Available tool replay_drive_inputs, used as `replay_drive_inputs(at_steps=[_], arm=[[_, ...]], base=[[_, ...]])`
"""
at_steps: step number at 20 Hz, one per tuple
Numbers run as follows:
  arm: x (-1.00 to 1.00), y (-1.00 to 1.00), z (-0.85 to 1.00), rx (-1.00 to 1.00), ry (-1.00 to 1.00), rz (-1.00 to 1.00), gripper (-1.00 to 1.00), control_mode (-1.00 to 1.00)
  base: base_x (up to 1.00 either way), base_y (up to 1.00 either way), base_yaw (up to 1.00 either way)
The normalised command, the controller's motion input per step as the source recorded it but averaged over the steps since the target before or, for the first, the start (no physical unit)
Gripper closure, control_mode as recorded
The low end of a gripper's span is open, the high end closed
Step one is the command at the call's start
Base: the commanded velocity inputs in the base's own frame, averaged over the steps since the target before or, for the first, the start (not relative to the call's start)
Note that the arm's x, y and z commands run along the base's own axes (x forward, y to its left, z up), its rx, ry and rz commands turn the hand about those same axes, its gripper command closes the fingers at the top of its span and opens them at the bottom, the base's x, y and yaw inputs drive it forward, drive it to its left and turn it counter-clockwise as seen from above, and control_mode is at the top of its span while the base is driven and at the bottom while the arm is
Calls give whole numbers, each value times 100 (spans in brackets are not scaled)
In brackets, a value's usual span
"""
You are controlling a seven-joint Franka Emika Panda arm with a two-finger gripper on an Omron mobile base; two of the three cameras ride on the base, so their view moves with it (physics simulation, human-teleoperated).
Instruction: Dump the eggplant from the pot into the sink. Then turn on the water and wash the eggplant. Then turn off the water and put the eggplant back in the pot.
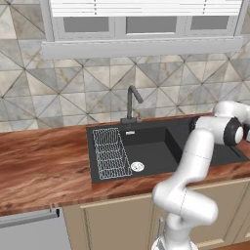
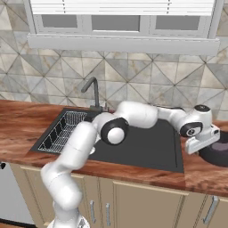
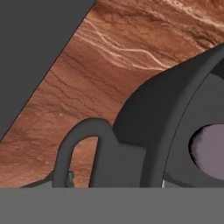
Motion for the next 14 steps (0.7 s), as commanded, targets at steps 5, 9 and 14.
replay_drive_inputs(at_steps=[5,9,14], arm=[[-63,84,26,1,-4,12,100,-100],[-77,100,37,0,-14,16,100,-100],[-80,100,44,-7,-23,19,100,-100]], base=[[0,0,0],[0,0,0],[0,0,0]])
